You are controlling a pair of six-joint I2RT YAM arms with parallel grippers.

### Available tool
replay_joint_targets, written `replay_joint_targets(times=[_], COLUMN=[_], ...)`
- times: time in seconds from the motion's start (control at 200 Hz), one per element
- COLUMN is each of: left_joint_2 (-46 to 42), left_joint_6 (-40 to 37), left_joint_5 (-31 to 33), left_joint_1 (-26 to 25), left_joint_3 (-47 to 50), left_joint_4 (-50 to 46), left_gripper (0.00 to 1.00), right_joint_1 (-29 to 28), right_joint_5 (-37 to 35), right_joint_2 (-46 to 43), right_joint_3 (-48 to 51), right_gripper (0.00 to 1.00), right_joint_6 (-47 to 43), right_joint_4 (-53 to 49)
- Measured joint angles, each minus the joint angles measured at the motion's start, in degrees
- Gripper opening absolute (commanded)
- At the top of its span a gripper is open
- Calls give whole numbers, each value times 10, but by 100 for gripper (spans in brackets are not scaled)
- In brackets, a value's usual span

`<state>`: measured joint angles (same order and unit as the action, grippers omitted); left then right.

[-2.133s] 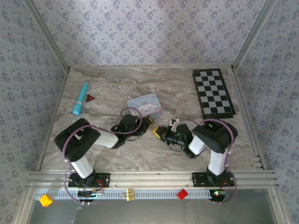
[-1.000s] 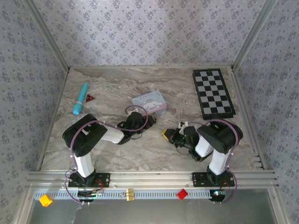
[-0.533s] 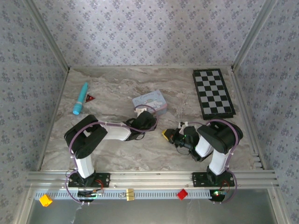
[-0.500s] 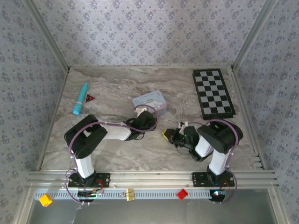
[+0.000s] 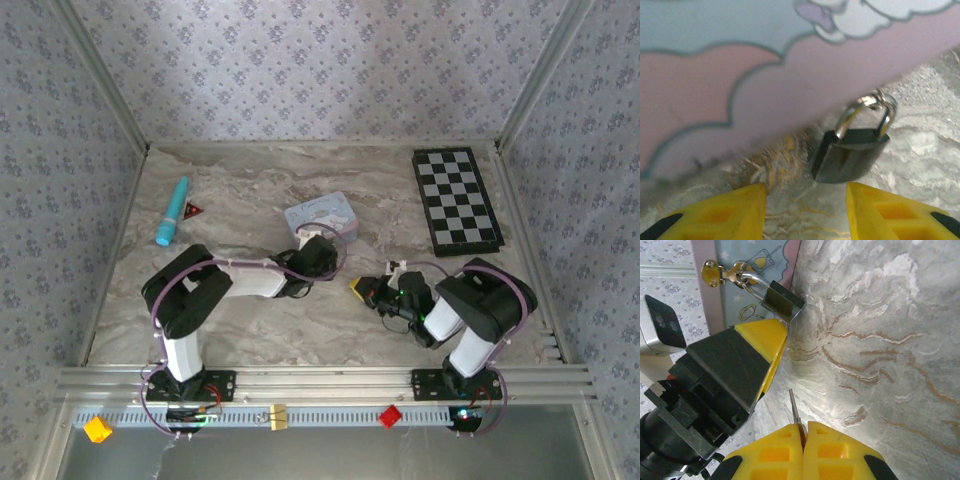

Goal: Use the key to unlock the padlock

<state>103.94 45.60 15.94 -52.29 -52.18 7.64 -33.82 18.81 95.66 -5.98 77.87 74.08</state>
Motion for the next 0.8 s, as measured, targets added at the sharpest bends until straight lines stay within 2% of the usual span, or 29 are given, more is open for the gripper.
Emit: replay_joint_targets(times=[0.175,0.355,0.66,0.8], left_joint_2=[-6,-4,43,50], left_joint_6=[-2,-11,-17,-17], left_joint_5=[0,4,0,-5], left_joint_1=[-13,-9,11,13], left_joint_3=[-1,-18,-50,-62], left_joint_4=[-1,-2,0,-1], left_gripper=[50,50,51,52], right_joint_1=[1,1,3,10], right_joint_5=[-1,-10,-58,-66], right_joint_2=[-54,-152,-442,-496], right_joint_3=[1,2,-18,-20], right_gripper=[0,0,0,0], right_joint_6=[-18,-45,-128,-143], right_joint_4=[-51,-139,-427,-497])
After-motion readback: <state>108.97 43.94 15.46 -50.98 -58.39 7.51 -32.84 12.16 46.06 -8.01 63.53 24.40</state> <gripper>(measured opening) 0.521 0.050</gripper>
